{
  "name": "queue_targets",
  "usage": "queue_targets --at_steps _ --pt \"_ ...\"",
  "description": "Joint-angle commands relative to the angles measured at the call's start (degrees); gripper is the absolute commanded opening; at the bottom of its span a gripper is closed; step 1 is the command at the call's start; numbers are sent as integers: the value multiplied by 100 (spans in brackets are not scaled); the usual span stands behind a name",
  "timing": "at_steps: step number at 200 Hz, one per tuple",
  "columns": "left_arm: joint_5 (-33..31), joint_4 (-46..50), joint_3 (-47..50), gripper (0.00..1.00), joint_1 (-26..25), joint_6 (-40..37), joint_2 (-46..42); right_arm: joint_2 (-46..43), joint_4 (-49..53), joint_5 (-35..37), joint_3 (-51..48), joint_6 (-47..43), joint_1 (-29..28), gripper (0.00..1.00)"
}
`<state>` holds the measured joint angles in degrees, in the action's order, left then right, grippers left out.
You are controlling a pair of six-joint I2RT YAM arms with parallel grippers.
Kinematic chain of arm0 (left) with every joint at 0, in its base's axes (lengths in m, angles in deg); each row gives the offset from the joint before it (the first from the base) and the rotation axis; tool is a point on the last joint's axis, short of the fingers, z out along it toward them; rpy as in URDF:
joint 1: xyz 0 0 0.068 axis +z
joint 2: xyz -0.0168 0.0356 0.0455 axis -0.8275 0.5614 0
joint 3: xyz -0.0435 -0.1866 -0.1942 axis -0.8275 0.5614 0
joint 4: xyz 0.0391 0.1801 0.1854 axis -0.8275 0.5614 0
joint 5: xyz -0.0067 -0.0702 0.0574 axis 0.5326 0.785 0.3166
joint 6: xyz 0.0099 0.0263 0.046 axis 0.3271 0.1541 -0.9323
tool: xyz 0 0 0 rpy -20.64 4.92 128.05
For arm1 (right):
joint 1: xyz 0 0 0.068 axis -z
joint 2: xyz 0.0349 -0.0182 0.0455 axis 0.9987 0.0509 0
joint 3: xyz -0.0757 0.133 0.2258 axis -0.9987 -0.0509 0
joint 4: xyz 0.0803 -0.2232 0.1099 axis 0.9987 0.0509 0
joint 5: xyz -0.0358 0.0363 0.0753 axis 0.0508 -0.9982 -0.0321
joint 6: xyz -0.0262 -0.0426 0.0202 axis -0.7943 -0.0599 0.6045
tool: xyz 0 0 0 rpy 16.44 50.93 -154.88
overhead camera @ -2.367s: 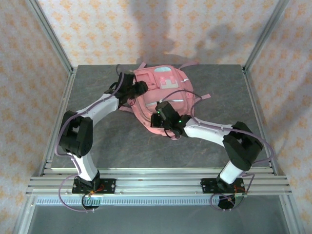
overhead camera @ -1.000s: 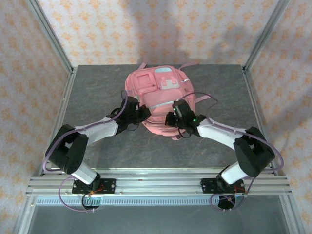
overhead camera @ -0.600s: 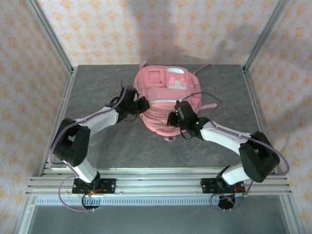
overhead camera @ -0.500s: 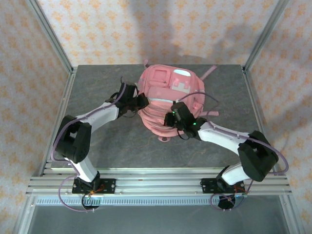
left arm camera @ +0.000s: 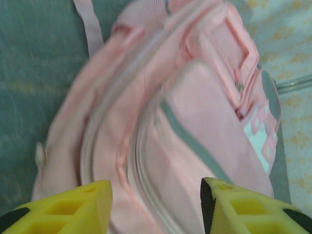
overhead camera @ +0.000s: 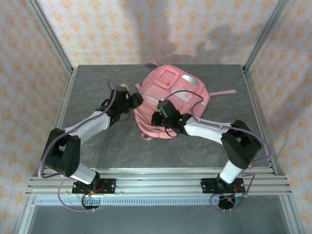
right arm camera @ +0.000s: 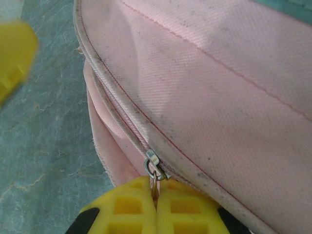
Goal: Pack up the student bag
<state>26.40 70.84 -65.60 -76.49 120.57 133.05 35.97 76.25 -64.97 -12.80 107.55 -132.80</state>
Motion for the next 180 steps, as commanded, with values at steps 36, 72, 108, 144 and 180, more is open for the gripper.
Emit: queue_targets --at_steps 36,72,108,144,180 --pt "-317 -755 134 52 -567 559 250 14 -280 -188 133 -10 -44 0" --pt "-426 -992 -90 44 -695 602 664 44 -214 -175 159 0 -60 0" --pt "-596 -879 -234 6 -696 550 921 10 -102 -132 158 -1 -64 0" --pt "-656 -862 -204 0 -552 524 895 -197 96 151 -35 -28 -69 0" --pt "-620 -753 -241 0 -322 404 805 -536 374 411 -461 -19 -2 0"
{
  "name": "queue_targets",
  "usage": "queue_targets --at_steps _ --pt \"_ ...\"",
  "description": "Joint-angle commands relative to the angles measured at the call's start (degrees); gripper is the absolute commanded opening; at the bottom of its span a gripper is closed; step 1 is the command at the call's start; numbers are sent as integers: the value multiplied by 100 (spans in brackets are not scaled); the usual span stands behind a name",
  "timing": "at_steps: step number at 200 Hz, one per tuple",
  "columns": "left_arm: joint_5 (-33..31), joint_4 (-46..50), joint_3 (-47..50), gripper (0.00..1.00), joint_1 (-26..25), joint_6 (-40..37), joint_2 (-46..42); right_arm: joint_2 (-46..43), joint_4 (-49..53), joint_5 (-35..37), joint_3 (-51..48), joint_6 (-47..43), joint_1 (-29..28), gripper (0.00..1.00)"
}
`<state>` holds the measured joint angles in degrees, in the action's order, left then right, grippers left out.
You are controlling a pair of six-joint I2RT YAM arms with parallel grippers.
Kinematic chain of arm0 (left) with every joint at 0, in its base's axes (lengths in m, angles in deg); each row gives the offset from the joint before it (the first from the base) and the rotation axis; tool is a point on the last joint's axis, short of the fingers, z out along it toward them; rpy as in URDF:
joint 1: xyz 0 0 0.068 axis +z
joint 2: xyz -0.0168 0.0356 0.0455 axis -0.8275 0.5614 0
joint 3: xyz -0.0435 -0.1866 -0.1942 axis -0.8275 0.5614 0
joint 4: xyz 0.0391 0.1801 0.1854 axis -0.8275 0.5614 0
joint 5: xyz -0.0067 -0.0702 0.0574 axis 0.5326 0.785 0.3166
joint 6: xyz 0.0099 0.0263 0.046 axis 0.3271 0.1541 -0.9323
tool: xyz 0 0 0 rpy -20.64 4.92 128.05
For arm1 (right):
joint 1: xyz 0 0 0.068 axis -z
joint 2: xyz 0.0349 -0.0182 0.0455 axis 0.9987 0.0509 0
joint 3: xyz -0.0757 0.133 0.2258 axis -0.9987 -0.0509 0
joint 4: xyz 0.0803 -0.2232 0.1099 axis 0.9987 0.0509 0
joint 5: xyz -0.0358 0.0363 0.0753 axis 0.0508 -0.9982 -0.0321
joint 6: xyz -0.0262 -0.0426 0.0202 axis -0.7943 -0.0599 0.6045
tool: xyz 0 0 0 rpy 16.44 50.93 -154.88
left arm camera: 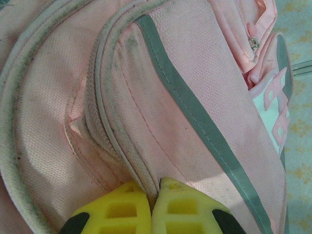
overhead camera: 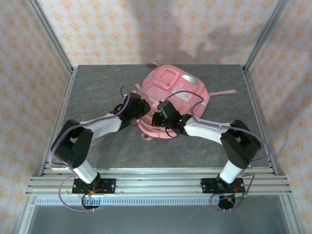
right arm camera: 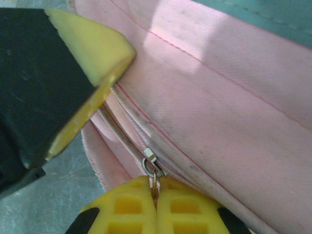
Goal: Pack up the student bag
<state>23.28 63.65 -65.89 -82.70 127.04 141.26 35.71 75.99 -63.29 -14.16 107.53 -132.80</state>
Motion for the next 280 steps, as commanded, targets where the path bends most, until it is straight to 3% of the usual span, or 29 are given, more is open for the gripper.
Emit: queue_targets --at_steps 1,47,87,139,222,231,238,280 --pt "-304 -31 -217 0 306 -249 -19 -510 403 255 -341 -13 -1 0" --pt "-220 129 -275 0 531 -407 -83 -1111 938 721 -934 89 380 1" --pt "-219 261 -265 0 620 -565 -112 -1500 1182 1099 -1183 -85 1115 3" --pt "-289 394 -253 0 655 -698 -179 -1166 1073 2053 -696 -83 1615 8" --pt "-247 539 -309 0 664 -857 -243 -582 1036 2235 -134 59 1755 10" --pt "-251 555 -308 0 664 -869 -261 -512 1053 2248 -66 24 1767 5" --pt "-264 562 -300 0 668 -878 -273 -488 1060 2152 -11 -26 1768 0" --pt "-348 708 -422 0 872 -1054 -305 -734 700 1169 -248 -64 1610 0"
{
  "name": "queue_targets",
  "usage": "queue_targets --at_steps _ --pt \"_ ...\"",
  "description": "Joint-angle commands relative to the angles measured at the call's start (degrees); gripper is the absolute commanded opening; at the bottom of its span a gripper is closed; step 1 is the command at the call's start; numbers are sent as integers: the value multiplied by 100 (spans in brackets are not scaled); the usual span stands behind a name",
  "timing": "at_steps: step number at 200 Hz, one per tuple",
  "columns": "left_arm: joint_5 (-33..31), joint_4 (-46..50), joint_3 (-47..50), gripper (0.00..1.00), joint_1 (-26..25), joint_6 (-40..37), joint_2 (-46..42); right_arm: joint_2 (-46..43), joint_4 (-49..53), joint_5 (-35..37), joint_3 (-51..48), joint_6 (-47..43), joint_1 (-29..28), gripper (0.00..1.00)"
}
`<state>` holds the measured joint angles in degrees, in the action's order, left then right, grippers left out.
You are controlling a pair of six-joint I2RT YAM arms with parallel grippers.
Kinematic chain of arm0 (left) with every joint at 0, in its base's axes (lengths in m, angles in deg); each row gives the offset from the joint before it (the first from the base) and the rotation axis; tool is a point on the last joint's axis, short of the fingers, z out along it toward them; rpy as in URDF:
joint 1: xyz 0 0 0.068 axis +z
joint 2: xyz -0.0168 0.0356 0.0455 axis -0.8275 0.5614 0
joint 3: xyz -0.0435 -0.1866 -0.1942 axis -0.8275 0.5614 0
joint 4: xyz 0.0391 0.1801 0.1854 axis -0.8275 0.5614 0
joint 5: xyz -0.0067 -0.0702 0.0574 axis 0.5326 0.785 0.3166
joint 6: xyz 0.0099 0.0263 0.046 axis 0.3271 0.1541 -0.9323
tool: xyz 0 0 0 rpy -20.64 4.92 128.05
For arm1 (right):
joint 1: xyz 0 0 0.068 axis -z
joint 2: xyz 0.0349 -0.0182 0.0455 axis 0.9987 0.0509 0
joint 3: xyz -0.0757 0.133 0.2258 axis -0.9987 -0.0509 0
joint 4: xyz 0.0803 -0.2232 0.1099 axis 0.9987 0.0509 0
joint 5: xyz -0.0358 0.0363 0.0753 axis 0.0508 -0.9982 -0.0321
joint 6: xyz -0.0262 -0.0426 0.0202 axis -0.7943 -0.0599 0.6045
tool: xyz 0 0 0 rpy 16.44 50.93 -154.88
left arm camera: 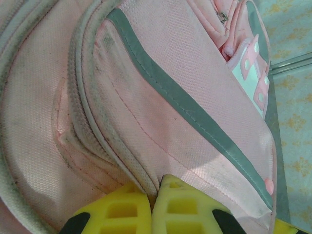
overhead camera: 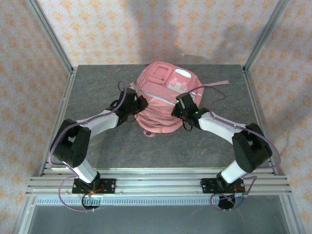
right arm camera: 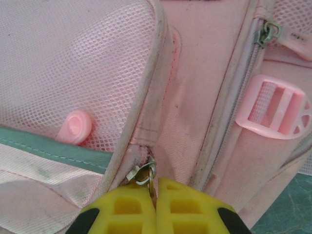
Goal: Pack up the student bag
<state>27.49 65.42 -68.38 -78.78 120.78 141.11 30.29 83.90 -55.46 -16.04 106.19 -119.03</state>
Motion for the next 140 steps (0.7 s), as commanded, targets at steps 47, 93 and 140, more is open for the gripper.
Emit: queue_targets --at_steps 47,93,140 --pt "-1069 1211 -962 2 962 -905 -121 -142 -413 -281 -97 281 -653 0" --pt "-765 1108 -358 52 542 -450 -680 331 -820 -529 69 420 -1042 0" --pt "-912 343 784 58 -358 524 -1093 416 -834 -532 105 358 -1067 0"
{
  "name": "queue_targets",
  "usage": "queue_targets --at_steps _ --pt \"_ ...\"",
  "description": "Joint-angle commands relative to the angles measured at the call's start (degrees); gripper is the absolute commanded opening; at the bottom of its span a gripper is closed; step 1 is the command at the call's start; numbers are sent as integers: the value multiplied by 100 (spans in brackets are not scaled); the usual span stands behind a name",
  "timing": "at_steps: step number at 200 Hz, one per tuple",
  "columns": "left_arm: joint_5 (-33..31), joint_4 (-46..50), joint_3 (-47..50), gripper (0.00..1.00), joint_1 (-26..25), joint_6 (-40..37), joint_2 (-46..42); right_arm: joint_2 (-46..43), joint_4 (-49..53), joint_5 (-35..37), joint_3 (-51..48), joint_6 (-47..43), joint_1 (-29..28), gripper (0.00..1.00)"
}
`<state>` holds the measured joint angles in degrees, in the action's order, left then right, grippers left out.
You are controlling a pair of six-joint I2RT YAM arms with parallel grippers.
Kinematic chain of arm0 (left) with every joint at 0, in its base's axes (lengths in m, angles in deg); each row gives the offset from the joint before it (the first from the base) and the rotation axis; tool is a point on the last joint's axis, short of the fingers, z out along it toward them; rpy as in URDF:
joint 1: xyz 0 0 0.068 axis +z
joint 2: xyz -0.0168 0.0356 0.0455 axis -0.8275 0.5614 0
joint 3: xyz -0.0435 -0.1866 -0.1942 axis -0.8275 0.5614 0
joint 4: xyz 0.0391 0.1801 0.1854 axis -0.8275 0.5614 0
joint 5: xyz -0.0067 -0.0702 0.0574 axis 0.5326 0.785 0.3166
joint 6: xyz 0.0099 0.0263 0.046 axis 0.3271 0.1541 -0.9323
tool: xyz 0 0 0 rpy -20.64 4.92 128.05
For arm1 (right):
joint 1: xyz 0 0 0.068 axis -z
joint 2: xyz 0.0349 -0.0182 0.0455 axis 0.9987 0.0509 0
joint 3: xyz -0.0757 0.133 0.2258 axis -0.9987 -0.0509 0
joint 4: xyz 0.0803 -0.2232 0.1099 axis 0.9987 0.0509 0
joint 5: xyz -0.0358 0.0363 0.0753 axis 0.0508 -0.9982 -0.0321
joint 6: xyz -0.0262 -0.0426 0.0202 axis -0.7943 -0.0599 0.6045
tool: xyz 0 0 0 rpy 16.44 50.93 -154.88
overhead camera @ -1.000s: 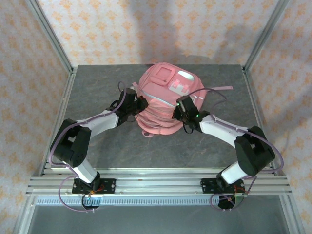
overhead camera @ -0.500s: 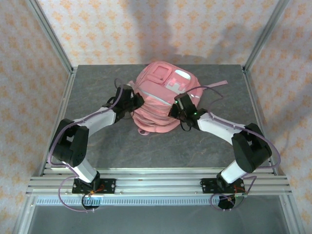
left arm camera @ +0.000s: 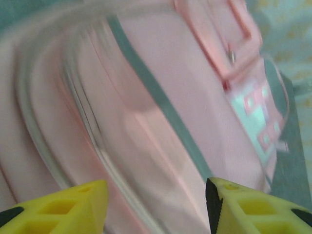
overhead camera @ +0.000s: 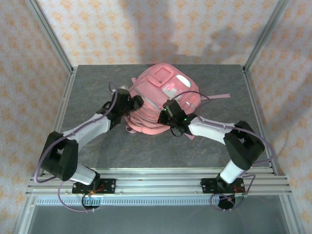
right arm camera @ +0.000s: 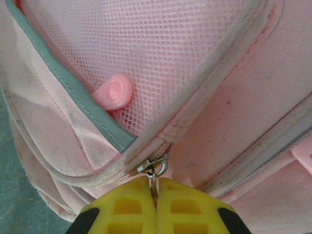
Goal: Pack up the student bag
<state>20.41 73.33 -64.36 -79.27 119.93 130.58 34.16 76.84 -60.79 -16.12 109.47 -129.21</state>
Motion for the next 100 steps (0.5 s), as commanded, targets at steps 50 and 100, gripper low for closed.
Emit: queue_targets --at_steps 50,100 --pt "-529 -596 53 46 -677 749 660 21 -89 30 118 0 -50 0" --pt "-795 -520 48 0 -426 592 752 -117 402 565 155 -55 271 0"
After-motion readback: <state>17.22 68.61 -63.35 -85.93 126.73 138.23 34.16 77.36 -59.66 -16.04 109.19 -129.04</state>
